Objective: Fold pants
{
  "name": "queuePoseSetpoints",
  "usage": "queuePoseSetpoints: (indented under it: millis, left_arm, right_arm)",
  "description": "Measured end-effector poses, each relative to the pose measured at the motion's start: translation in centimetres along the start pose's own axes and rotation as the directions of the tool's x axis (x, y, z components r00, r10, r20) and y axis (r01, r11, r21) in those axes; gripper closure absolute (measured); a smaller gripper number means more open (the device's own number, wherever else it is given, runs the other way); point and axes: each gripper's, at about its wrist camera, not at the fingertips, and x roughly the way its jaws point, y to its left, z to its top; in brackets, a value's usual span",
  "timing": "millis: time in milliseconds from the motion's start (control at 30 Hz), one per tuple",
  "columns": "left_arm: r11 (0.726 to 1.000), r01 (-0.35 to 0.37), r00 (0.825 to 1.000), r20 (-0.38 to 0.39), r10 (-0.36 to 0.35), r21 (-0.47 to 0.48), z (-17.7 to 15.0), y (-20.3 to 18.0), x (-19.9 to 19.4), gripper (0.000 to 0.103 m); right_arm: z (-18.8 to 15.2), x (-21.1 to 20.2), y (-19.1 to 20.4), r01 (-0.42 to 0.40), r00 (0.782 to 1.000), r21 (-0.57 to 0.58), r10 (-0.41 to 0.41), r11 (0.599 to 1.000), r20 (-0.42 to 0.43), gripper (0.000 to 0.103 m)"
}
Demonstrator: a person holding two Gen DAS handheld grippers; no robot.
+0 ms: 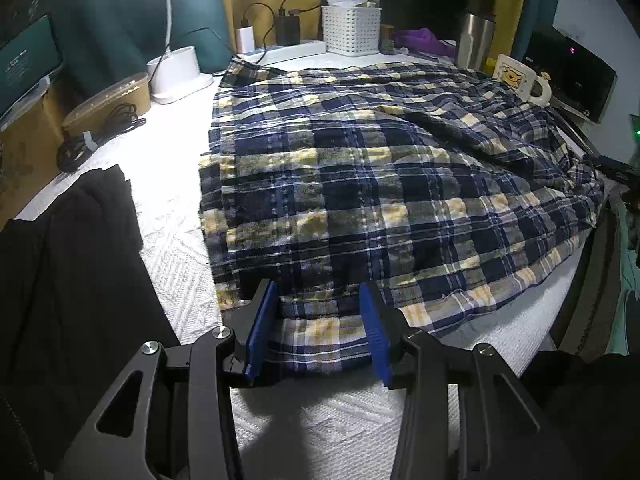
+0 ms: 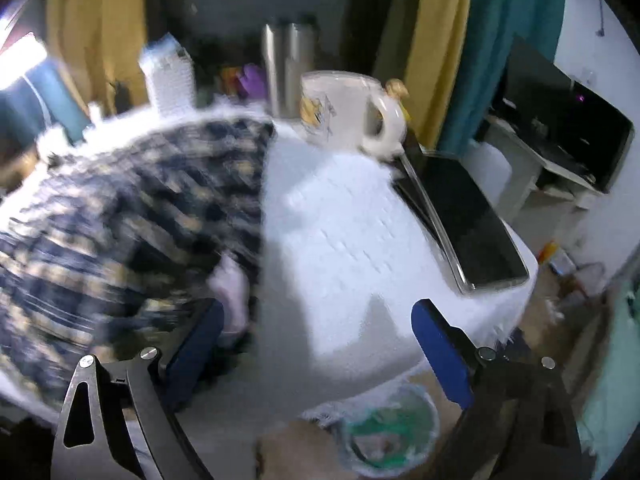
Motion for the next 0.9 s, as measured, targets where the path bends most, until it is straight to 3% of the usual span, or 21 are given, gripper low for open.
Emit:
queuePoseSetpoints:
  millis: [133, 167, 200, 267, 433, 467, 500, 533, 700, 833, 900]
  left_arm:
    - [1.000, -0.005, 1.000, 0.028, 0.004, 0.005, 0.3, -0.1, -0.8, 0.060]
    - [1.000, -0.002, 0.999, 0.037, 0.001, 0.005, 0.4, -0.2, -1.1, 0.060]
    - [1.000, 0.005, 0.999, 0.043, -0.005, 0.006, 0.5, -0.2, -1.3, 0.060]
    - [1.000, 0.015, 0.999, 0.049, -0.016, 0.012, 0.5, -0.4, -1.5, 0.060]
    - [0.999, 0.027, 0.999, 0.017, -0.027, 0.030, -0.3, -0.8, -0.8, 0.060]
    - [0.999, 0.029, 1.000, 0.008, -0.029, 0.032, -0.4, -0.9, -0.6, 0.060]
    - [0.999, 0.029, 1.000, -0.001, -0.029, 0.036, -0.6, -0.9, -0.4, 0.060]
    - [0.999, 0.030, 1.000, -0.003, -0.030, 0.039, -0.7, -1.0, -0.3, 0.060]
    - [0.999, 0.026, 1.000, 0.004, -0.027, 0.046, -0.9, -1.0, -0.4, 0.060]
    - [0.998, 0.021, 1.000, 0.016, -0.022, 0.052, -1.2, -1.0, -0.5, 0.060]
    - [0.998, 0.021, 1.000, 0.016, -0.022, 0.053, -1.2, -0.8, -0.5, 0.060]
  right_arm:
    - [0.6, -0.8, 3.2, -0.087, 0.996, -0.140, 0.089, 0.986, 0.010, 0.008]
    - [0.7, -0.6, 3.7, -0.107, 0.994, -0.151, 0.108, 0.983, -0.002, 0.013]
    - [0.8, 0.0, 4.0, -0.140, 0.990, -0.156, 0.138, 0.978, -0.027, 0.031]
    - [0.8, 1.4, 4.0, -0.176, 0.983, -0.149, 0.166, 0.973, -0.083, 0.054]
    - [0.0, 2.9, 3.6, -0.225, 0.967, -0.129, 0.206, 0.966, -0.148, 0.055]
    - [-0.1, 2.7, 3.6, -0.224, 0.968, -0.134, 0.204, 0.965, -0.147, 0.059]
    - [-0.2, 2.4, 3.5, -0.217, 0.970, -0.136, 0.198, 0.967, -0.138, 0.073]
    - [-0.2, 2.0, 3.4, -0.206, 0.974, -0.136, 0.189, 0.969, -0.128, 0.075]
    - [-0.5, -0.1, 2.8, -0.120, 0.992, -0.098, 0.115, 0.988, -0.058, 0.078]
    - [-2.1, 0.5, 2.1, -0.061, 0.994, -0.033, 0.058, 0.998, -0.096, 0.078]
    - [-2.6, 0.6, 2.2, -0.037, 0.997, -0.023, 0.036, 0.999, -0.071, 0.077]
